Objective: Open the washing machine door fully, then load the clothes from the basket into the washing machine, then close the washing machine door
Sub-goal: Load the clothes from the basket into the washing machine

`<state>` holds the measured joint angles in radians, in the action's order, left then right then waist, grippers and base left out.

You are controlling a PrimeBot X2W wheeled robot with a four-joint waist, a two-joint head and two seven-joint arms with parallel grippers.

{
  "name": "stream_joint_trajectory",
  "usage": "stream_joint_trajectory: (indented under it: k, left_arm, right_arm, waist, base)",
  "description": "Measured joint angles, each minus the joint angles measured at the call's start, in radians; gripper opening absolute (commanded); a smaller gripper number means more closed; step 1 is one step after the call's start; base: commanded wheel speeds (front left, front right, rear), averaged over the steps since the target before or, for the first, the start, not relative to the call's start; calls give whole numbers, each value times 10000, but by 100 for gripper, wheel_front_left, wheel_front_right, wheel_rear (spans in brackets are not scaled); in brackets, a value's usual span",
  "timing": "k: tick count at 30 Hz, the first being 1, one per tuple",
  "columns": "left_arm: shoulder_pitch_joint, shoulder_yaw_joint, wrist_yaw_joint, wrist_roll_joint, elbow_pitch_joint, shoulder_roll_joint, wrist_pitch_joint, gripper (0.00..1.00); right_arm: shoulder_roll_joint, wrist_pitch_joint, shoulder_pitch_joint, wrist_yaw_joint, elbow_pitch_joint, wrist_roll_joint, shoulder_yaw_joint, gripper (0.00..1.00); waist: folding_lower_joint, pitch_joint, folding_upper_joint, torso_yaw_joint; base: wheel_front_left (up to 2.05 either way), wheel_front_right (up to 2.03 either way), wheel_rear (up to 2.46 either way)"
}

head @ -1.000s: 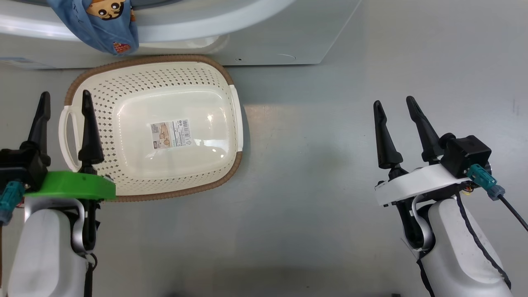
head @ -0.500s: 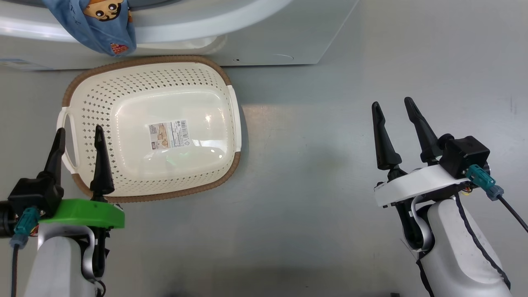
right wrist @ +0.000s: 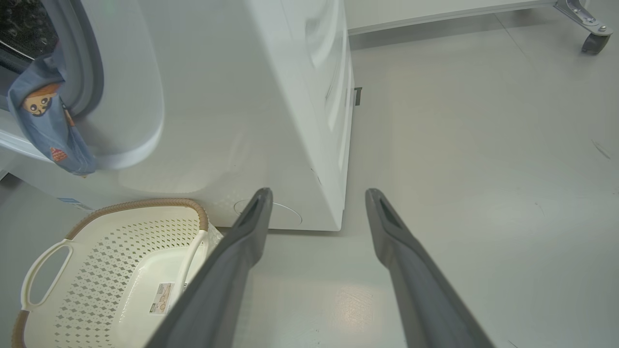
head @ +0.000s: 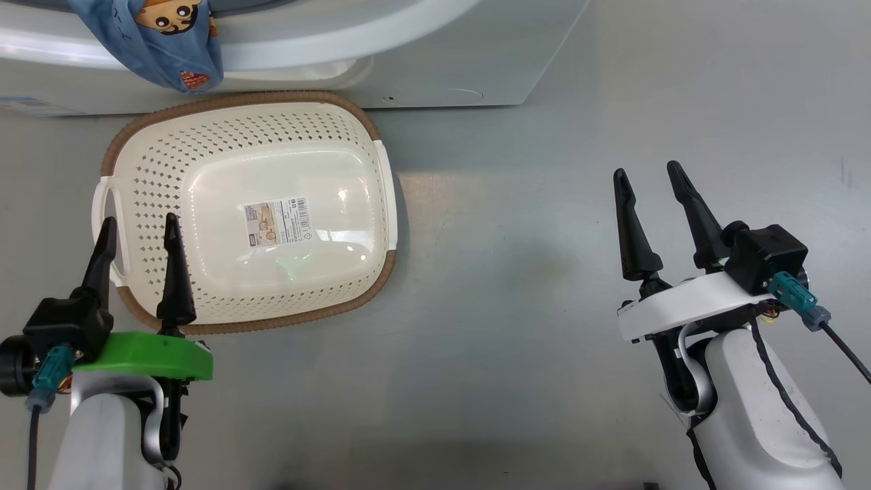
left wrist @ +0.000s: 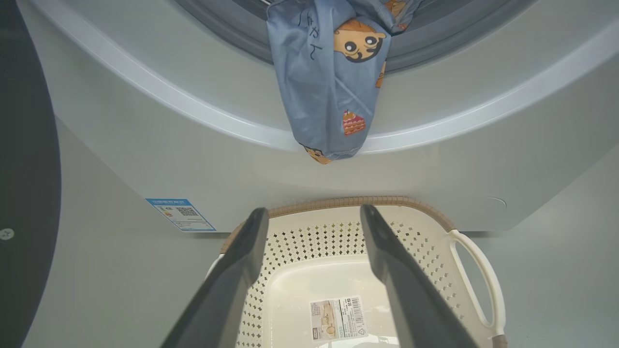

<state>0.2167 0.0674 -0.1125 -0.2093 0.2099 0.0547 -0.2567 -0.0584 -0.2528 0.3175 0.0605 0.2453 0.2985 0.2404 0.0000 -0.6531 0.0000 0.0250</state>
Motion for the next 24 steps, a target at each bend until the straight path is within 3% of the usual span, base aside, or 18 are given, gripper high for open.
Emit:
stream_joint_trajectory:
  k: [24]
  left_arm:
    - [824,-88,-29,150,178,-12,0,100]
  right_arm:
    - [0,0,2,0,25,0,2,100]
  waist:
    - [0,-43,0,-33]
  base:
    - [0,0,0]
